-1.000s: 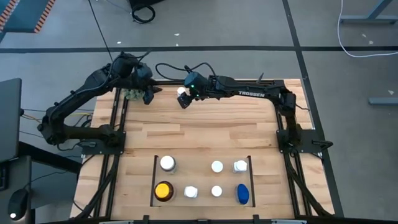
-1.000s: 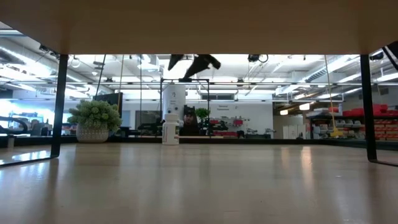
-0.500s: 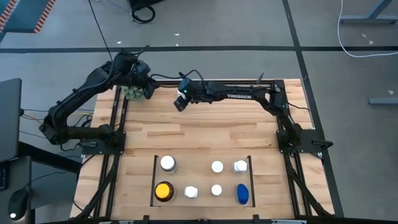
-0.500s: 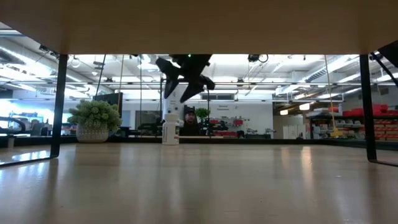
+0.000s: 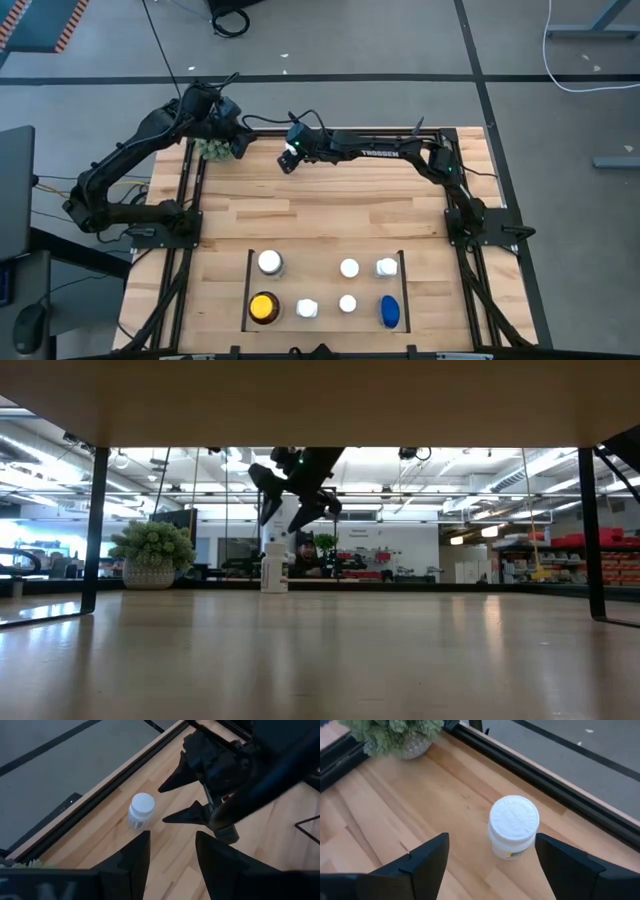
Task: Pick and place medicine bottles onto shelf by color
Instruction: Put the white pill bottle on the shelf
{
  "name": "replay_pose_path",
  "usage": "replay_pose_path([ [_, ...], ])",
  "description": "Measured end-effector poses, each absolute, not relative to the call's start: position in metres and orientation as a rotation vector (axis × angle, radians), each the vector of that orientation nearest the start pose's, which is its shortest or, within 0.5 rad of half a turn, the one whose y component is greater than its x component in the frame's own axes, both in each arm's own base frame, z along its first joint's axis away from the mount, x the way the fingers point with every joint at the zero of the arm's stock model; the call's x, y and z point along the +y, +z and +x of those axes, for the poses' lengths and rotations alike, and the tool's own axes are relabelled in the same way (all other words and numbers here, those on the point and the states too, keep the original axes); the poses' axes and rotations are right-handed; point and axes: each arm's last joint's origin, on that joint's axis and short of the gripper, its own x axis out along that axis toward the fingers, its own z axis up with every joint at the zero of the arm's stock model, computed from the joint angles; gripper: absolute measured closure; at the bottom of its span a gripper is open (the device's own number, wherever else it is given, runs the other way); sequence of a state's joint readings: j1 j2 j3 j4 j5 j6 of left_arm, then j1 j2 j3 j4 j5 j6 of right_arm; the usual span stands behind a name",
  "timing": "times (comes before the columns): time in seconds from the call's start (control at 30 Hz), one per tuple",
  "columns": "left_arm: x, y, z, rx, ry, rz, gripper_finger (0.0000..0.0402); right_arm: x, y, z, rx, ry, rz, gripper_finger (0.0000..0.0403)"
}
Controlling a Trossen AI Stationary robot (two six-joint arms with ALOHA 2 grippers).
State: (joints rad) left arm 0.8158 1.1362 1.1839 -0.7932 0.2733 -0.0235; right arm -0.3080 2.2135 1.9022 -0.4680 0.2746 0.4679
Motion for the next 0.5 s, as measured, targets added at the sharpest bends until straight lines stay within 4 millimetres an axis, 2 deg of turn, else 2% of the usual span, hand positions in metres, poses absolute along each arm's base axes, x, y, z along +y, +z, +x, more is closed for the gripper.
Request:
replay_pose_path([
  [0.3,0.151,0.349,0.161,0.645,0.507,-0.425,0.0237,-0.162,0.230,0.471,0.622,-0.780,0.443,0.0081],
  [0.5,0.146,0.349,0.165,0.653,0.477,-0.416,0.0237,-0.165,0.213,0.479,0.612,-0.791,0.442,0.0081],
])
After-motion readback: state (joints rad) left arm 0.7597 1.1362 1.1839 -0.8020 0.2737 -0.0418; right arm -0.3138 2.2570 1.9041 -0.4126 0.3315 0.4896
